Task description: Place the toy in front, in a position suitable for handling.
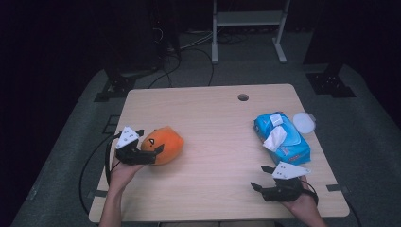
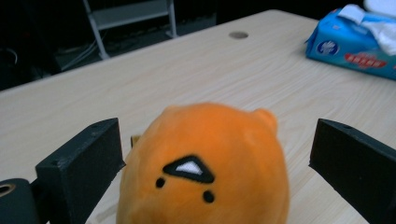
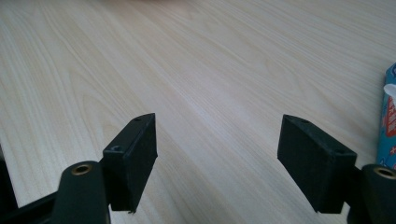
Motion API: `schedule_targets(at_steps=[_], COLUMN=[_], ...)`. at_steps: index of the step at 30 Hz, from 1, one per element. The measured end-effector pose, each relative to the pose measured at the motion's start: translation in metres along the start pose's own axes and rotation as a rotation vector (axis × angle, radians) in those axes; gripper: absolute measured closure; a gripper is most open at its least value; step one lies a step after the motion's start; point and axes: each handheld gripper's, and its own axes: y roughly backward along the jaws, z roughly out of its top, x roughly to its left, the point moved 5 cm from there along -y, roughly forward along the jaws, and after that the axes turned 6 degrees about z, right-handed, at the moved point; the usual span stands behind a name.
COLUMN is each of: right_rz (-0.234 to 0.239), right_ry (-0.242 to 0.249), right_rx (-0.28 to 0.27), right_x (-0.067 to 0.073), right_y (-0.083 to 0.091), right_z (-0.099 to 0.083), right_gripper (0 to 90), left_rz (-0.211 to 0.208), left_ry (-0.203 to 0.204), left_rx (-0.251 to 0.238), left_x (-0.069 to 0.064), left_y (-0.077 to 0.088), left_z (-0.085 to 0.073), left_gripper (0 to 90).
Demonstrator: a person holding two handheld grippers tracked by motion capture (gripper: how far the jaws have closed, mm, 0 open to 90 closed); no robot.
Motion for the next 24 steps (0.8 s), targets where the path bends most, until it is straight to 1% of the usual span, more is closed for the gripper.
schedule_targets(at_steps=[3, 5, 7, 8, 9, 10, 12, 14, 18, 19, 20, 22, 24], right_rz=[0.003, 0.005, 0.007, 0.007, 0.008, 0.007, 0.008, 0.007, 0.01, 0.01, 0.01, 0.01, 0.011], right_ry=[-0.001, 0.001, 0.002, 0.003, 0.005, 0.004, 0.003, 0.003, 0.007, 0.007, 0.009, 0.009, 0.007], right_rx=[0.003, 0.005, 0.007, 0.007, 0.006, 0.006, 0.005, 0.004, 0.006, 0.006, 0.006, 0.005, 0.008], right_x=[0.001, 0.001, 0.001, 0.001, 0.001, 0.002, 0.002, 0.001, 0.002, 0.002, 0.003, 0.003, 0.003], right_y=[-0.001, -0.001, -0.002, -0.002, -0.002, -0.001, -0.001, 0.0, -0.001, -0.001, -0.001, -0.001, -0.001], right_z=[0.0, 0.0, 0.0, 0.0, 0.0, 0.0, 0.0, -0.001, 0.0, 0.0, 0.0, 0.0, -0.001], right_gripper=[27.3, 27.3, 27.3, 27.3, 27.3, 27.3, 27.3, 27.3, 27.3, 27.3, 27.4, 27.4, 27.3], left_rz=[0.004, -0.004, -0.006, -0.014, -0.023, -0.013, -0.015, -0.009, 0.015, 0.015, 0.011, 0.014, 0.013], left_ry=[0.017, 0.021, 0.021, 0.027, 0.028, 0.011, 0.012, 0.013, 0.055, 0.055, 0.077, 0.087, 0.086], left_rx=[0.023, 0.059, 0.067, 0.07, 0.083, 0.097, 0.095, 0.096, 0.094, 0.094, 0.104, 0.102, 0.106], left_x=[0.005, 0.006, 0.006, 0.005, 0.003, 0.002, 0.001, 0.001, 0.003, 0.003, 0.004, 0.004, 0.003], left_y=[-0.006, -0.011, -0.012, -0.014, -0.017, -0.018, -0.02, -0.021, -0.024, -0.024, -0.025, -0.026, -0.027], left_z=[-0.008, -0.013, -0.014, -0.016, -0.018, -0.02, -0.022, -0.023, -0.027, -0.027, -0.029, -0.03, -0.031], left_gripper=[2.2, 2.2, 2.2, 2.2, 3.7, 3.6, 3.4, 3.3, 2.5, 1.8, 1.0, 0.0, 0.0])
